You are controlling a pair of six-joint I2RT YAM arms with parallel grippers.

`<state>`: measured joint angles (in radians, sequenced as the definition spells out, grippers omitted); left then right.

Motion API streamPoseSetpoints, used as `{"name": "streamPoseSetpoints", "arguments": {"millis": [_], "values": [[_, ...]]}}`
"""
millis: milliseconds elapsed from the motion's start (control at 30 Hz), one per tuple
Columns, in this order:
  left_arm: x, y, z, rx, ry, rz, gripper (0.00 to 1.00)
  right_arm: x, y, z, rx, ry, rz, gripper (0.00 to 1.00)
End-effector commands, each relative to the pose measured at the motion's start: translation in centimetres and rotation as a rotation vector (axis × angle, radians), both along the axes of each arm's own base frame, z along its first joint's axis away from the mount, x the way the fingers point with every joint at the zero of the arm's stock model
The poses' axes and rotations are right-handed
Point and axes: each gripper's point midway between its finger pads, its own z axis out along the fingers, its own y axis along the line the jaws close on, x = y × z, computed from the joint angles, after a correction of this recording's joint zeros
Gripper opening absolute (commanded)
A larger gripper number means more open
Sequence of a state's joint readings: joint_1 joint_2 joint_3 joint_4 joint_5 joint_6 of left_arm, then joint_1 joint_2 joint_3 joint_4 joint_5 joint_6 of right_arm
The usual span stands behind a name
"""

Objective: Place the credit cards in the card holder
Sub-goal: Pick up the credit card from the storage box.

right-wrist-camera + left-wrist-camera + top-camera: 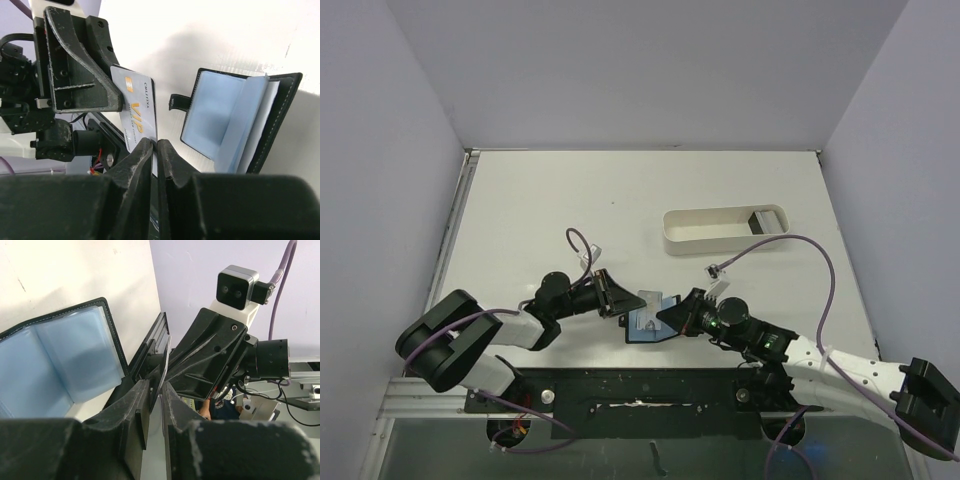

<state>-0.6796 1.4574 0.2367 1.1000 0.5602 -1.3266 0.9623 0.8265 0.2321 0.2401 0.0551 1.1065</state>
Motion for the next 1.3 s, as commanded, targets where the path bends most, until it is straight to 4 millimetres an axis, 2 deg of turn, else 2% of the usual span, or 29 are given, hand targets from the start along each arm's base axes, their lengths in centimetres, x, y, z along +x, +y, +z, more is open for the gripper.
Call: {"name": "streamPoseSetpoints", "arguments": {"millis": [0, 300, 367, 500, 600, 700, 967, 1267], "values": [[-0.3, 0.1, 2.2, -0.05, -0.074, -0.011, 0.15, 0.6, 0.2, 2.0, 0.055, -0.062, -0.013, 0.04], [-0.4, 0.1, 2.6, -0.074, -0.071, -0.021, 0.14, 0.2, 0.0, 1.3, 0.03, -0.048, 0.013, 0.06], [-0.3, 0.2, 2.6, -0.076, -0.071, -0.018, 0.12, -0.1, 0.2, 1.2, 0.026, -0.051, 0.041, 0.1], [-0.2, 0.3, 2.5, -0.07, -0.066, -0.01, 0.09, -0.4, 1.2, 1.9, 0.038, -0.059, 0.088, 0.27], [-0.2, 0.1, 2.6, -0.078, -0.063, -0.018, 0.09, -0.1, 1.7, 2.2, 0.048, -0.06, 0.088, 0.3], [-0.4, 0.1, 2.7, -0.089, -0.058, -0.027, 0.09, 0.3, 1.9, 2.2, 0.054, -0.051, 0.074, 0.28], [-0.7, 0.4, 2.3, -0.083, -0.045, -0.03, 0.08, 0.1, 1.7, 3.7, 0.145, -0.067, 0.058, 0.04], [-0.3, 1.1, 2.6, -0.099, -0.041, -0.025, 0.06, -0.8, 0.4, 2.2, 0.122, -0.032, 0.051, 0.02]]}}
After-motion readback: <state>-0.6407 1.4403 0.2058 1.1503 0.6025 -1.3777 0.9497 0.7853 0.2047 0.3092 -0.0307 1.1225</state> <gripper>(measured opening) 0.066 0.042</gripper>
